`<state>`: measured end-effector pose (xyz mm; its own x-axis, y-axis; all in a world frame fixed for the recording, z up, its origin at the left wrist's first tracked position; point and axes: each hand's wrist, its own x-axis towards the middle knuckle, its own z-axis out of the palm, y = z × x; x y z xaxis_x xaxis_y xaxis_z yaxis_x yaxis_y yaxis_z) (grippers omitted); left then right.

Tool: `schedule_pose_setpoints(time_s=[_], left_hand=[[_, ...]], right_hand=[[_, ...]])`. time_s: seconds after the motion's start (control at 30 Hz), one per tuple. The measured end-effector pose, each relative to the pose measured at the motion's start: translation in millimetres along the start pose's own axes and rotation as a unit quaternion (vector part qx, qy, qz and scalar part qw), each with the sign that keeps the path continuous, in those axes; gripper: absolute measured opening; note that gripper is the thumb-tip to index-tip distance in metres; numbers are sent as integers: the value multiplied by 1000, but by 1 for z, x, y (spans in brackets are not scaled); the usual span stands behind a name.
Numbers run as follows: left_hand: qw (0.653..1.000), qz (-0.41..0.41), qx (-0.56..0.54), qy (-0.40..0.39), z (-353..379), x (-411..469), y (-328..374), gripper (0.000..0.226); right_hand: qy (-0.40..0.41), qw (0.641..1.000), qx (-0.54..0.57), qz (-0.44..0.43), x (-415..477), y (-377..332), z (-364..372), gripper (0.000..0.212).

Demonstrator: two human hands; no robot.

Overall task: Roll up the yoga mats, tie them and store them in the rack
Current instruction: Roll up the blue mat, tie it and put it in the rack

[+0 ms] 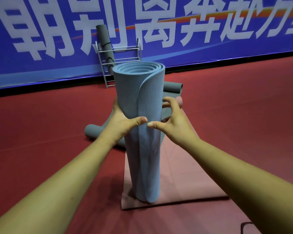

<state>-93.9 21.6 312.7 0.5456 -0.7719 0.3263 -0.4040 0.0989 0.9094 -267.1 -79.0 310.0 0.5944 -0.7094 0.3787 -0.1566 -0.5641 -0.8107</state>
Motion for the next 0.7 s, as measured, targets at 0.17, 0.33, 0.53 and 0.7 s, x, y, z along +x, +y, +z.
schedule_pose_setpoints(time_s=[0.17, 0.33, 0.53, 0.7], left_hand=[[997, -52, 43, 32, 19, -25, -40, 127], [995, -74, 56, 48, 10, -27, -52, 119], [994, -80, 75, -8, 38, -33, -39, 117], [992, -87, 85, -19, 58, -40, -40, 134]], right_hand=[[-54, 998, -40, 23, -25, 33, 25, 85], [-66, 997, -14, 48, 0, 19, 4, 47], [1, 992, -113, -64, 82, -107, -41, 51], [-214, 895, -390, 37, 68, -67, 4, 83]])
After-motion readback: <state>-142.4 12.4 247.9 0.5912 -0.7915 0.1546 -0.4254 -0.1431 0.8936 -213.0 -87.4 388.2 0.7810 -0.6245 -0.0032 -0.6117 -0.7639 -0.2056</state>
